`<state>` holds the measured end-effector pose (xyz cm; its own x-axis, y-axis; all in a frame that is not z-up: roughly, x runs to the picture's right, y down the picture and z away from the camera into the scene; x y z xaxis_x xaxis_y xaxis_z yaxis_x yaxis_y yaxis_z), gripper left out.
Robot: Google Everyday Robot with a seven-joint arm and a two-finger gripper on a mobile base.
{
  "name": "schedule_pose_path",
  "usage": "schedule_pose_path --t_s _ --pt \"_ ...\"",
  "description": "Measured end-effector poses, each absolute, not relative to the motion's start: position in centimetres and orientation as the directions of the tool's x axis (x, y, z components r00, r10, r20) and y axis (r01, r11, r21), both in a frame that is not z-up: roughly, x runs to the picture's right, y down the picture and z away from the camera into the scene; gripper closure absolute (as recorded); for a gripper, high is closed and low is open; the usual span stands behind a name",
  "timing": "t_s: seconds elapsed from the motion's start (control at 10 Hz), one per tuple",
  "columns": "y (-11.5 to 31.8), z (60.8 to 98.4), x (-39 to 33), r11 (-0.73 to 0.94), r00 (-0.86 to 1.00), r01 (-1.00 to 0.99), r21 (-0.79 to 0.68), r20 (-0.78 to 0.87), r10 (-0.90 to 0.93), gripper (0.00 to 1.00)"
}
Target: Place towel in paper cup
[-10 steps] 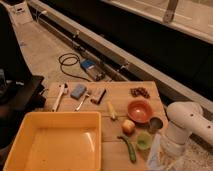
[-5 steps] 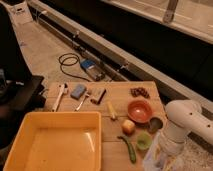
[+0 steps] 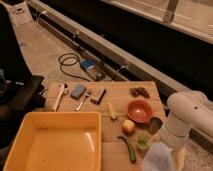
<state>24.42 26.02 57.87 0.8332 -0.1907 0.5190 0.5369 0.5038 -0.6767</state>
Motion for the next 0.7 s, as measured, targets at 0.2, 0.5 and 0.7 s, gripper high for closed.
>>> schedule_pose_path --t_s 0.2,0.5,0.7 --pt "22.0 57.7 25.9 0.563 0.866 0.483 -0.671 0.462 -0.192 0.20" --pt "17.3 58.4 28.8 0.644 0.912 0.382 -0.662 0.381 -0.150 0.20" --pt "16.7 58.6 29.1 0.661 0.919 0.363 -0.656 0.368 -0.140 0.20"
